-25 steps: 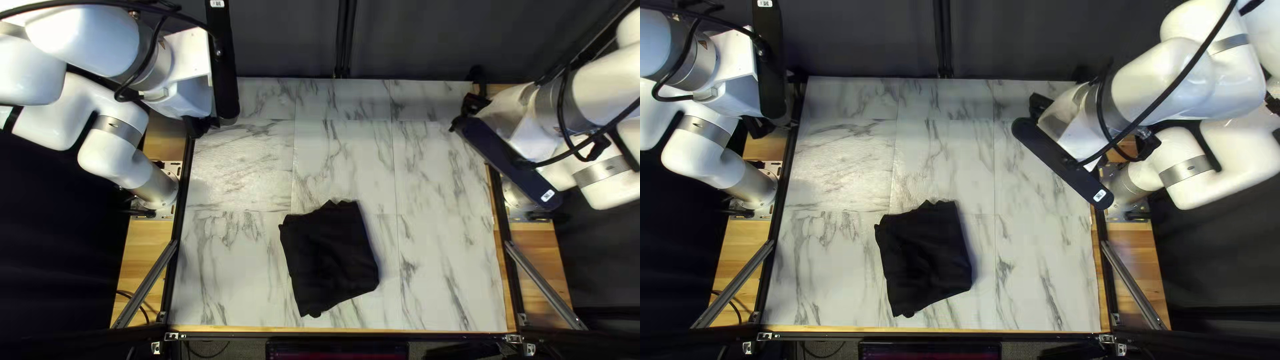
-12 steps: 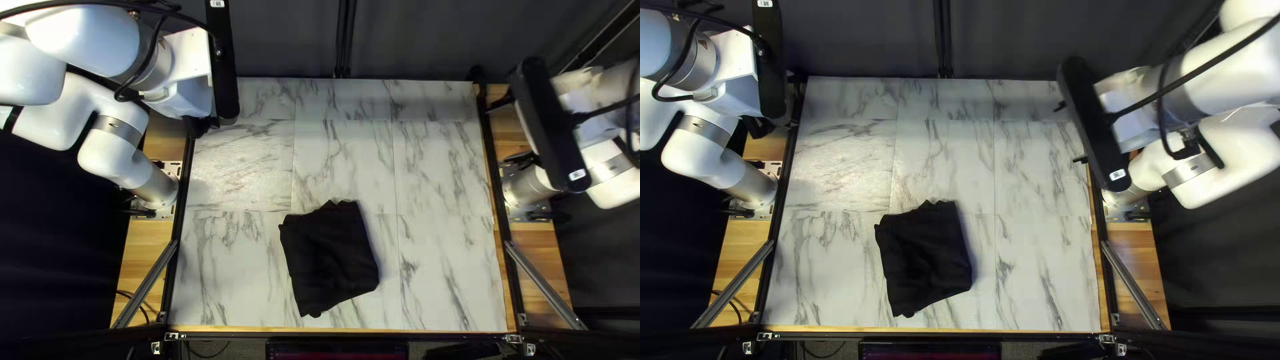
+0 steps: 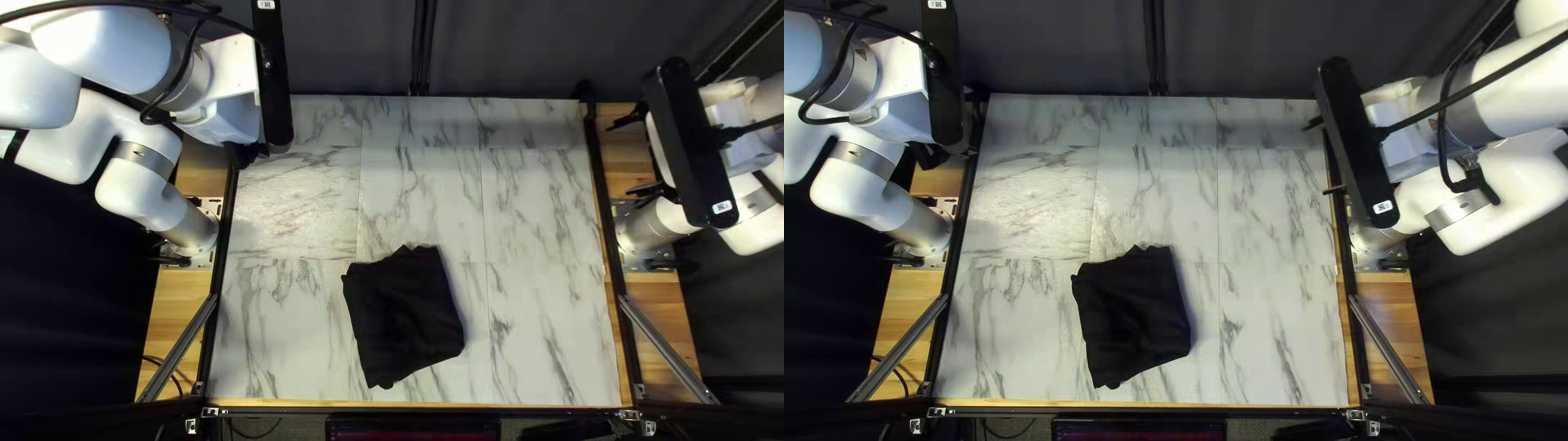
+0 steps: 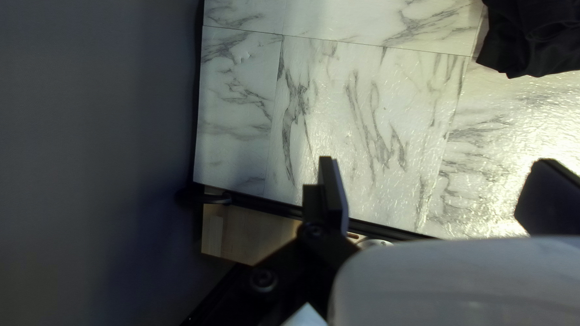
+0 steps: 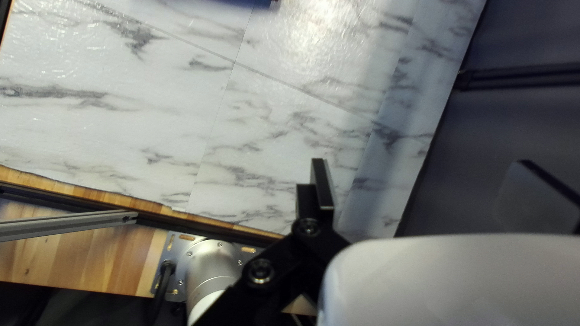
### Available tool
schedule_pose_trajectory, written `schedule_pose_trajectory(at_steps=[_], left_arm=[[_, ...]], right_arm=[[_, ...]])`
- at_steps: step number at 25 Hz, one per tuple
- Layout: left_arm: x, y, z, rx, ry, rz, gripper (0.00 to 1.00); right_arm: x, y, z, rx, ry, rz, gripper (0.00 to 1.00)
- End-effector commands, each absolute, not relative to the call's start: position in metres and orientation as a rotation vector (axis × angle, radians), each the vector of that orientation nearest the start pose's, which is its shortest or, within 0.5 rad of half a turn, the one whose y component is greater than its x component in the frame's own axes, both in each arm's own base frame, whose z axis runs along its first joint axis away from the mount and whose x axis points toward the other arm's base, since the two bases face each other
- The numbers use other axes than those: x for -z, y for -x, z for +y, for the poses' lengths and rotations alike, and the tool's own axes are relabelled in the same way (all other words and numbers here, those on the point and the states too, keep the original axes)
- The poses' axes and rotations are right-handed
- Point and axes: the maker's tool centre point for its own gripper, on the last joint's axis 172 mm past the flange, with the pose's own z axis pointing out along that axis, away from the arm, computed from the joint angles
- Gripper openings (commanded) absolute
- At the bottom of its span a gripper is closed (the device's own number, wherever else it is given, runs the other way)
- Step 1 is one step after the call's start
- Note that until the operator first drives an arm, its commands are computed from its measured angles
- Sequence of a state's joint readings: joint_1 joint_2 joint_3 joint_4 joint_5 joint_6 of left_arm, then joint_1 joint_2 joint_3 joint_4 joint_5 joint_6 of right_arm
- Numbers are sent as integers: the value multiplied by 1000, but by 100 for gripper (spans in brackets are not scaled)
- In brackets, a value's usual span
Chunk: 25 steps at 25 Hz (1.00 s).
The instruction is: Fold t-shirt
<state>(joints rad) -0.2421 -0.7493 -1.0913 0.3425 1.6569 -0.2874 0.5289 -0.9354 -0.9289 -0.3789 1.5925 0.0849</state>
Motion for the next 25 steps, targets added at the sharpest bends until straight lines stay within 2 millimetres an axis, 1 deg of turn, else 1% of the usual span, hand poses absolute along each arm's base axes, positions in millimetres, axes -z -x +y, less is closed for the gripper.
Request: schedule_pose_trajectory(at_steps=[1,17,18,19,20,21,22,23,24,25], left_arm=[[-443,-289,24,379,2835,-151,100],[-441,-287,22,378,2848,-159,100],[-426,-301,19,399,2865,-132,100],[-394,-327,11,435,2904,-80,100],[-369,-344,4,451,2930,-43,100],[-350,-355,-4,469,2954,-11,100],[-324,-370,-17,486,2977,25,100],[-311,-378,-24,496,2991,48,100],[-284,-392,-39,517,3017,94,100],[-271,-400,-48,533,3033,126,100]], right_arm=[[-432,-265,39,632,3296,-639,100],[-432,-265,39,632,3296,-639,100],[-432,-265,39,632,3296,-639,100],[-432,-265,39,632,3296,-639,100],[-432,-265,39,632,3296,-639,100],[-432,-265,39,632,3296,-639,100],[-432,-265,39,632,3296,-639,100],[-432,-265,39,632,3296,-639,100],[-432,-265,39,632,3296,-639,100],[-432,-265,39,632,3296,-639,100]])
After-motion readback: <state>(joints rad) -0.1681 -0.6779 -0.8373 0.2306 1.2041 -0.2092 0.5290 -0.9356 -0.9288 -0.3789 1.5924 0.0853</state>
